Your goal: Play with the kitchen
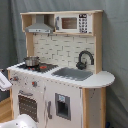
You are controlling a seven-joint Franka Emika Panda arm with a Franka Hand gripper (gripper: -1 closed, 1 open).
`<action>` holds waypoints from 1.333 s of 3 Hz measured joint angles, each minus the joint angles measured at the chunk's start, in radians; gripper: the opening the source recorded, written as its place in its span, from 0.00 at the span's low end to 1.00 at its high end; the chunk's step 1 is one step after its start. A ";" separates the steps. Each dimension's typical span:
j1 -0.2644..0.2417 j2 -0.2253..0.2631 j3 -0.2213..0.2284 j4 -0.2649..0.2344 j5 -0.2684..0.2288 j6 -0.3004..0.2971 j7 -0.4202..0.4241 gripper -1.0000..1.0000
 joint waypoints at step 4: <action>-0.048 -0.124 0.052 -0.047 0.002 0.117 0.332 1.00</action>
